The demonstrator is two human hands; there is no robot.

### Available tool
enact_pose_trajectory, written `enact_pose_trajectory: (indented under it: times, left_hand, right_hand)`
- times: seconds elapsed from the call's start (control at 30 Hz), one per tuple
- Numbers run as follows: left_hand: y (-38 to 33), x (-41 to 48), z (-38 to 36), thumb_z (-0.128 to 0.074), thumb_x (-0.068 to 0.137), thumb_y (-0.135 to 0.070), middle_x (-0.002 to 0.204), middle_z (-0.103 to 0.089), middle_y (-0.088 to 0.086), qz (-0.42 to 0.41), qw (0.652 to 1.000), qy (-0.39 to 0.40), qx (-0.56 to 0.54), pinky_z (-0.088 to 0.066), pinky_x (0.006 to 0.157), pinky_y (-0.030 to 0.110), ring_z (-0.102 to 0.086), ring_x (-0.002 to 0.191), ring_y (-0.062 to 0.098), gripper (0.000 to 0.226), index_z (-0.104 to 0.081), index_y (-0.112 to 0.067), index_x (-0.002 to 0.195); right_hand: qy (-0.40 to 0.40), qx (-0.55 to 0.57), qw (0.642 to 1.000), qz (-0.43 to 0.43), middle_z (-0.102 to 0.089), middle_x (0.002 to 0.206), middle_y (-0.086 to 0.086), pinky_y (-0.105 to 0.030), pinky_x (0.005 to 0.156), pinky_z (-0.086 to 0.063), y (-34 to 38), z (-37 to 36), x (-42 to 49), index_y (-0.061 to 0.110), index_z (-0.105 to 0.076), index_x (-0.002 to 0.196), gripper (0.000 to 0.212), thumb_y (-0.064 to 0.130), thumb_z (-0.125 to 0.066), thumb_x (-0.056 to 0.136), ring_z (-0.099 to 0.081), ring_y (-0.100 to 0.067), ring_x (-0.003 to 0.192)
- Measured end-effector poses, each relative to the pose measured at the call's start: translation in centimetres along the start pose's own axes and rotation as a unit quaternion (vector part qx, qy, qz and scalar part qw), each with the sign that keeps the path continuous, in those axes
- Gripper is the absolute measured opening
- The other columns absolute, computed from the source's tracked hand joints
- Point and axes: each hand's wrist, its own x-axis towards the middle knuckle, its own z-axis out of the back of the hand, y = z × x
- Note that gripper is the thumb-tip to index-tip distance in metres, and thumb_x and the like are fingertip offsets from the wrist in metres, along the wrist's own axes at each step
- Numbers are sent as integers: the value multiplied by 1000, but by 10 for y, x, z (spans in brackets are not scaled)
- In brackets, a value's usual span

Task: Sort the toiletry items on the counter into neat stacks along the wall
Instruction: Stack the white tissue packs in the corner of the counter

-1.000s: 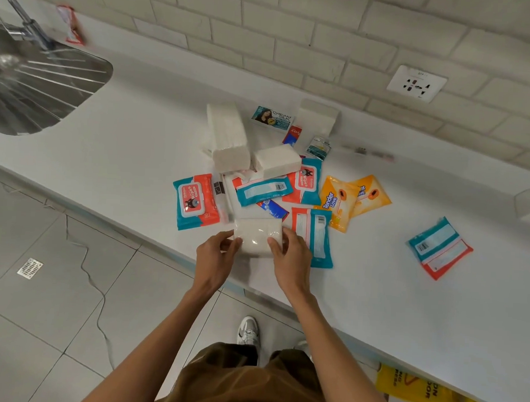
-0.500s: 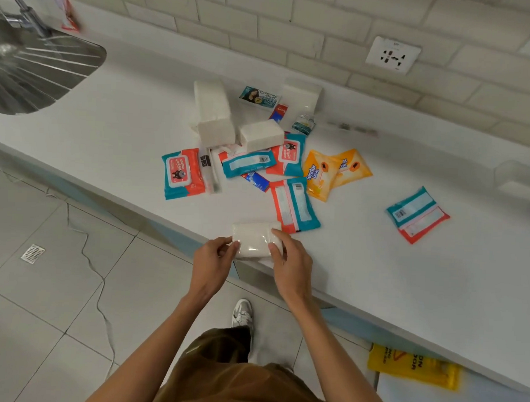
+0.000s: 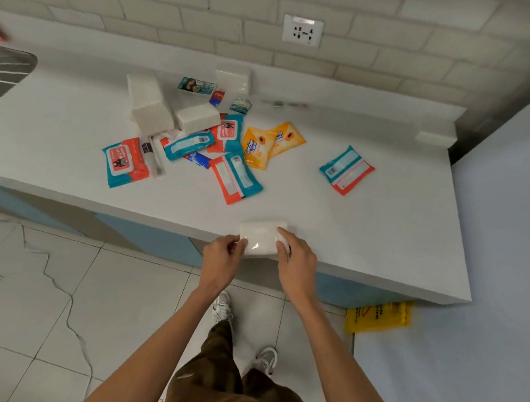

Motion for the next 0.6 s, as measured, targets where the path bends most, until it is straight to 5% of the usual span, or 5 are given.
enact_pose_trajectory:
  times: [0.13,0.2,0.3,0.4,0.6]
  left_hand:
    - [-24,7,-30,-58,102,-35,68,-64,6,-35,999,19,36,-53,67,45,-59,63,23,37,-67,-9,79]
    - [-35,10,-42,-61,101,-39,89,-69,4,-36,998,37,36,-59,76,42,-62,73,17,29,-71,-12,104]
    - [-50,11,-53,-67,96,-47,118,-57,-5,-58,994,92,26,-57,80,25,-64,90,10,57,-50,-25,145]
    - [-58,15,-65,-71,95,-37,130,-54,-1,-130,979,146,52,-49,77,9,-63,91,8,58,-48,-29,148]
    - [-75,36,-93,-70,98,-25,135,-51,5,-201,961,176,67,-54,96,24,-64,95,14,57,-50,-18,150]
  right_hand:
    - [-21,-26,999,-11,-65,141,1,-37,109,-53,-19,29,2,27,-60,146,38,28,-56,108,-60,-16,126]
    - [-27,-40,999,-21,-64,143,1,-38,110,-52,-26,41,4,27,-58,147,38,30,-54,109,-60,-17,128]
    - [-48,-60,997,-29,-64,142,0,-38,109,-53,-37,56,8,28,-57,147,38,30,-52,110,-59,-18,129]
    - [-80,-96,992,-30,-64,142,-1,-38,109,-54,-47,67,16,25,-59,146,37,25,-52,110,-58,-19,130]
    - [-107,-273,953,81,-66,140,-13,-42,105,-57,-66,81,20,7,-73,128,40,8,-82,90,-60,-28,134]
